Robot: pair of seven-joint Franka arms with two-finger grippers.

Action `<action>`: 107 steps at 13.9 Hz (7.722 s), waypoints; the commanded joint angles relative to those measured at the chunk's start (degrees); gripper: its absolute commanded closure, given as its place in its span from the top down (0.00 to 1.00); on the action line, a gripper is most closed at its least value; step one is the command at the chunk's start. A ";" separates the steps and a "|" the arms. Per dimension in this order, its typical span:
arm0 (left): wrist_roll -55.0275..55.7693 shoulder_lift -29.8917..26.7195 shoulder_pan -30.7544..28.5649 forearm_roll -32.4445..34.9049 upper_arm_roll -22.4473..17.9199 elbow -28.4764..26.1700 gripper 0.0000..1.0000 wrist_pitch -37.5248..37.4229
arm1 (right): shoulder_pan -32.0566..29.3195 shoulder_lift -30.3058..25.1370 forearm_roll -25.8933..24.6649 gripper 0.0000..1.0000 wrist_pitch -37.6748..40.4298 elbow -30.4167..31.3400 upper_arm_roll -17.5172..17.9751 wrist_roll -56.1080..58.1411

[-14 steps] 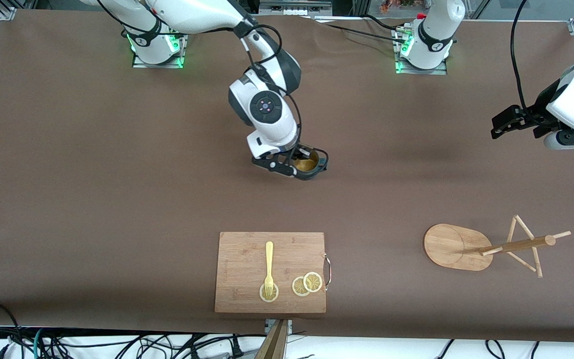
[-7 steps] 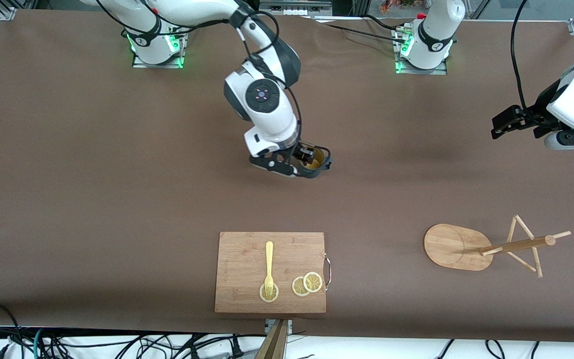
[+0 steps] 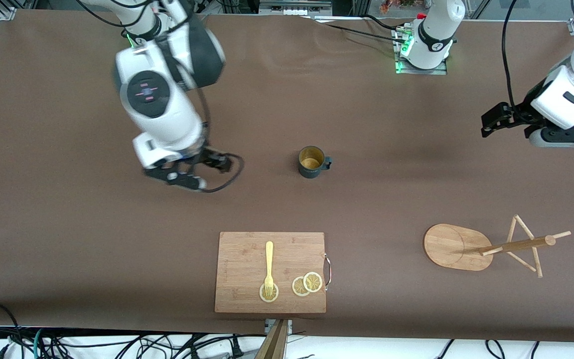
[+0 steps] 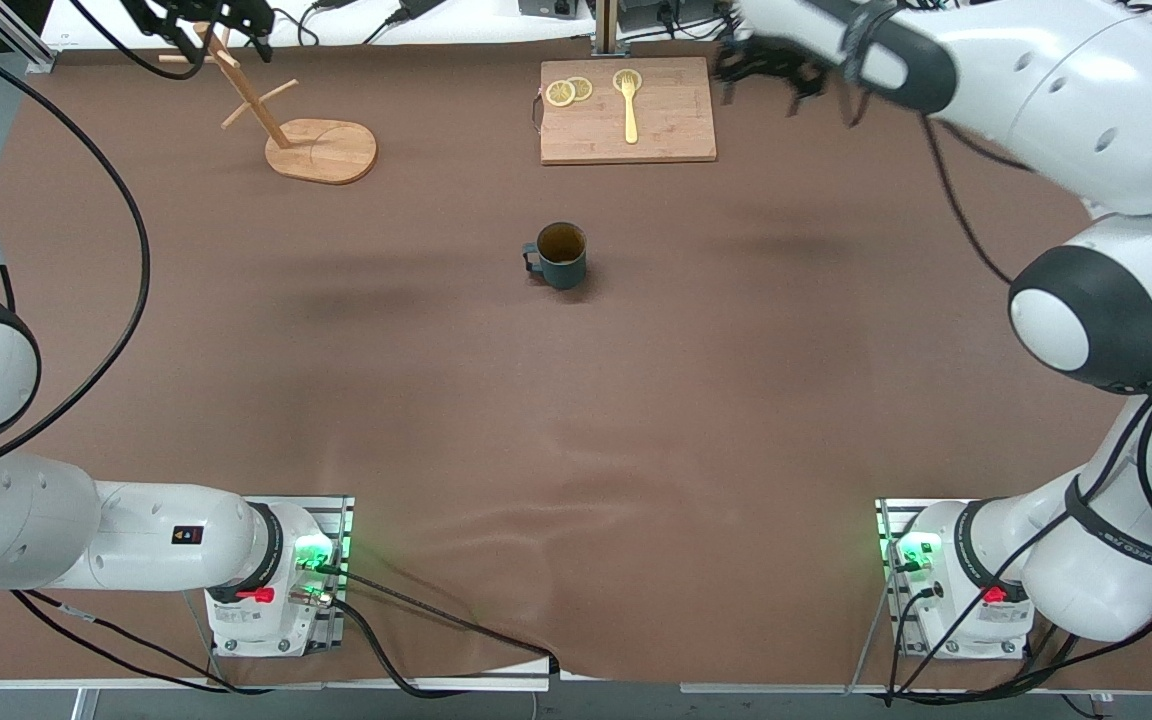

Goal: Pass cup and hang on rack
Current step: 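Carry the teal mug to mid-table with the right gripper and release it, then withdraw the right gripper while the left gripper approaches the mug handle, then close the left gripper on the teal mug's handle, then lift the teal mug with the left gripper and carry it toward the rack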

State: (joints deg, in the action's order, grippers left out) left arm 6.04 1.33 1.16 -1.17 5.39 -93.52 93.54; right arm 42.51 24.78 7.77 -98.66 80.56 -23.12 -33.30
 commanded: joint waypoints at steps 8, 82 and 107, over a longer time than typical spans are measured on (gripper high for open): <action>-1.21 7.18 4.73 -6.03 6.12 -7.12 1.00 8.15 | -0.41 -3.43 4.27 1.00 10.67 1.36 -28.46 39.78; -156.42 43.75 -12.50 -84.61 24.14 -23.11 0.00 33.91 | -46.29 -24.34 -8.73 1.00 8.75 14.71 25.41 35.67; -81.14 19.92 -53.72 -65.54 14.23 -32.36 0.00 -14.93 | -46.03 -24.17 -8.56 1.00 5.32 14.80 25.76 35.32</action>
State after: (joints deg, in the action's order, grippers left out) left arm -84.09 20.31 -51.48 -68.77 22.33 -128.30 84.00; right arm -3.60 0.50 -0.92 -93.52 96.10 2.44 2.68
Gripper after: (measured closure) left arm 0.789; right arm 0.000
